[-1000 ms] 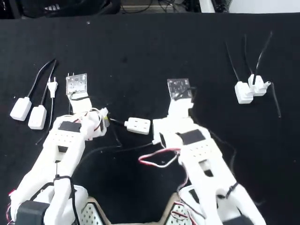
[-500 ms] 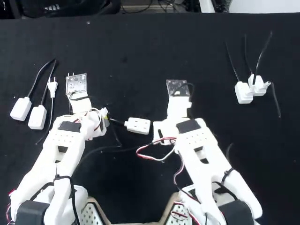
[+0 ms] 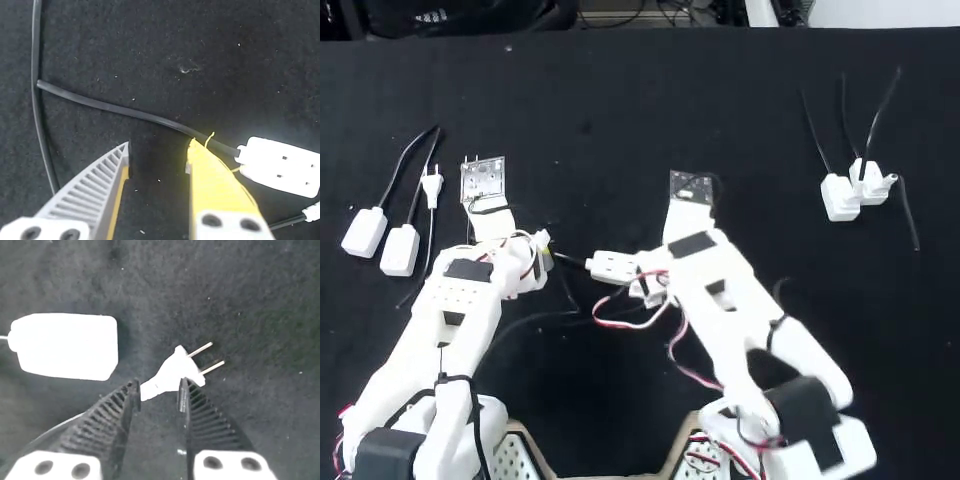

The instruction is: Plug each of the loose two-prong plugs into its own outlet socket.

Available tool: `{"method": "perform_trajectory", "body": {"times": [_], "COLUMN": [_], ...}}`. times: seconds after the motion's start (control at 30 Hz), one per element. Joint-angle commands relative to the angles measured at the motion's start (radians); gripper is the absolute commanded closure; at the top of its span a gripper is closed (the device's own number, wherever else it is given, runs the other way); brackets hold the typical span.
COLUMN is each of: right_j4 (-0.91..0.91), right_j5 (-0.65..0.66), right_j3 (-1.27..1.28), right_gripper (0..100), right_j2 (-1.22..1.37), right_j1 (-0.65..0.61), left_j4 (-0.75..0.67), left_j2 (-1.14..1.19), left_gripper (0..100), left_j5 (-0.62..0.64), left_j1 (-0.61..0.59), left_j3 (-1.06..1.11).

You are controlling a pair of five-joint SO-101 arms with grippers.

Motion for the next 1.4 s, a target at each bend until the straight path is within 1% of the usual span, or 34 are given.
{"method": "perform_trajectory", "body": {"times": [0.0,0.1,0.17,0.23,0.4,0.47,0.53,0.67,0.73,0.8,0.93,1.03,1.13,1.2,1.37], "right_j4": [0.087,0.157,0.187,0.212,0.227,0.227,0.227,0.230,0.244,0.287,0.368,0.334,0.264,0.245,0.249], "right_j5": [-0.028,-0.018,0.034,0.098,0.181,0.207,0.212,0.199,0.140,0.091,0.075,0.063,-0.060,-0.112,-0.112], "right_j3": [-0.084,-0.136,-0.154,-0.173,-0.189,-0.191,-0.191,-0.194,-0.214,-0.254,-0.335,-0.331,-0.300,-0.280,-0.280], "right_gripper": [86.8,86.8,86.8,86.8,86.8,86.8,86.8,86.8,86.8,86.7,86.7,86.7,86.7,86.7,86.7], "right_j2": [0.068,0.081,0.081,0.081,0.084,0.088,0.090,0.081,0.081,0.081,0.091,0.093,0.108,0.133,0.194], "right_j1": [-0.009,-0.009,0.005,0.044,0.183,0.206,0.199,0.147,0.123,0.103,0.046,0.006,0.000,0.000,0.002], "left_j4": [-0.017,-0.017,-0.017,-0.017,-0.017,-0.017,-0.017,-0.017,-0.017,-0.017,-0.017,-0.017,-0.017,-0.017,-0.017], "left_j2": [-0.028,-0.028,-0.028,-0.028,-0.028,-0.028,-0.028,-0.028,-0.028,-0.028,-0.028,-0.028,-0.028,-0.028,-0.028], "left_gripper": [81,81,81,81,81,81,81,81,81,81,81,81,81,81,81], "left_j5": [0.012,0.012,0.012,0.012,0.012,0.012,0.012,0.012,0.012,0.012,0.012,0.012,0.012,0.012,0.012], "left_j1": [-0.007,-0.007,-0.007,-0.007,-0.007,-0.007,-0.007,-0.007,-0.007,-0.007,-0.007,-0.007,-0.007,-0.007,-0.007], "left_j3": [-0.008,-0.007,-0.005,-0.005,-0.007,-0.008,-0.008,-0.008,-0.007,-0.005,-0.005,-0.008,-0.008,-0.007,-0.008]}}
